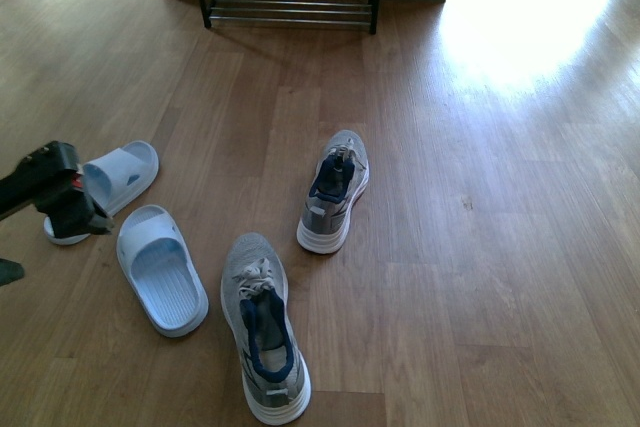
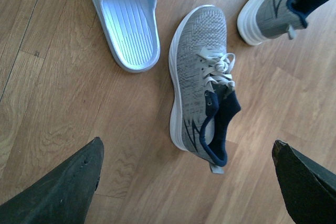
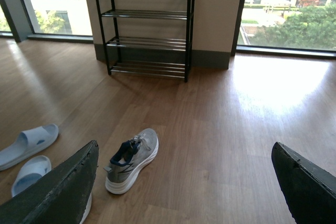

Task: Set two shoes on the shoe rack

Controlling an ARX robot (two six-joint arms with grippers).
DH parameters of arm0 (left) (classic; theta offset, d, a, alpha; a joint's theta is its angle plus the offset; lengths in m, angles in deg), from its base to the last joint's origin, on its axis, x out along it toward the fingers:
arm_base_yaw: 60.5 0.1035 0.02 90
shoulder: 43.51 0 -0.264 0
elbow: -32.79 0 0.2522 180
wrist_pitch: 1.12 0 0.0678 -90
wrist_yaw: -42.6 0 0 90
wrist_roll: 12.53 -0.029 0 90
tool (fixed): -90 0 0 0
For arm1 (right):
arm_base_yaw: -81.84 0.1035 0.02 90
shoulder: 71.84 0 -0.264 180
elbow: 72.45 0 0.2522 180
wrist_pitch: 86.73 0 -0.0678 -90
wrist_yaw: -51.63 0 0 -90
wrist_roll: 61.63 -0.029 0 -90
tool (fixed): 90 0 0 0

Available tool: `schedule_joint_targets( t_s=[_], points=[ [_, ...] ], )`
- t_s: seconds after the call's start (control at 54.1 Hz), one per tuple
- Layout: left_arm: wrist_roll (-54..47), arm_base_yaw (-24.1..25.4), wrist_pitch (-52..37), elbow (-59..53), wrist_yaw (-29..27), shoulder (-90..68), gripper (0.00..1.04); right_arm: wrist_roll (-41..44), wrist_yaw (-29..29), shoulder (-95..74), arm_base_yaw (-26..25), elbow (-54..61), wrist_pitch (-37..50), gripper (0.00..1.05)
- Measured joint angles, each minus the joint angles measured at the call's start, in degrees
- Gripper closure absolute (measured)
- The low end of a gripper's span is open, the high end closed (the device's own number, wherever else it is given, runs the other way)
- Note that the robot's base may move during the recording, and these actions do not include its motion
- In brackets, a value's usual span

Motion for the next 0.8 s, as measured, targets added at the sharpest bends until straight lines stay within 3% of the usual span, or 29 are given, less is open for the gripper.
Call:
schedule_joint_targets(
  t_s=[0.333, 0.795],
  points=[
    [-4.15, -2.25, 4.39, 14.51, 6.14, -21.57, 0.09, 0.0, 0.0, 0.0, 0.0, 0.0, 0.0, 0.09],
    [-5.44, -6.6, 7.39, 28.28, 14.75, -37.64, 0.09, 0.0, 0.0, 0.0, 0.0, 0.0, 0.0, 0.09]
  ],
)
